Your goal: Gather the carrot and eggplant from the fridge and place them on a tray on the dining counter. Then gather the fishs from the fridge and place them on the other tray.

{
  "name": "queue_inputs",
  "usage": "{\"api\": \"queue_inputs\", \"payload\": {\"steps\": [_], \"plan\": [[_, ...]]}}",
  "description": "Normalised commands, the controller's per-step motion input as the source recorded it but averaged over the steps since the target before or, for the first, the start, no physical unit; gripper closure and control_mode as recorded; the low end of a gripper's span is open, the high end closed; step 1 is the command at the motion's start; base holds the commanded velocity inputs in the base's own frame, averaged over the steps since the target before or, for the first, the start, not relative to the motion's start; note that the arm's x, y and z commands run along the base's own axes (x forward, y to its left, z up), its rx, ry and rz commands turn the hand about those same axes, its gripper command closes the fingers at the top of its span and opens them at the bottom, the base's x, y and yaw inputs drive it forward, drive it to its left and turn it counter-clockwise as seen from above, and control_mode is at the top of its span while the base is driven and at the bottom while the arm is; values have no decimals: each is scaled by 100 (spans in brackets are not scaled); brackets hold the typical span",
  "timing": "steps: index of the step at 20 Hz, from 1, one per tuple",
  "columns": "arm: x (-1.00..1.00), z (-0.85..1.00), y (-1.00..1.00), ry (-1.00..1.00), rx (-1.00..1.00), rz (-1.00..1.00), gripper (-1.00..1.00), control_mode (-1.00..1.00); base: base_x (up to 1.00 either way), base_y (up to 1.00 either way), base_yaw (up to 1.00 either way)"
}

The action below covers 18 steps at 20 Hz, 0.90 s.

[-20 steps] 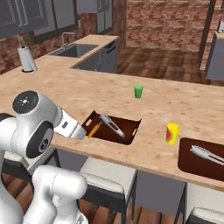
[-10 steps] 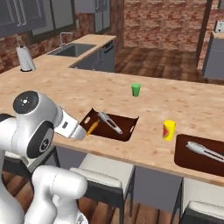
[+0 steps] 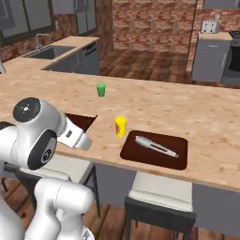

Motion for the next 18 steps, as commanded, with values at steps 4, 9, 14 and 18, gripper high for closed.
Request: {"api": "queue_inputs", "payload": {"steps": [4,9,14,18], "plan": [[0,0,0,0,0,0,-100,100,-14,-100,-9],[0,0,0,0,0,0,-100,100,-19,-100,-10],[0,0,0,0,0,0,-100,100,-20,-100,-11],[0,0,0,0,0,0,-100,100,-11,-100,-9]]}}
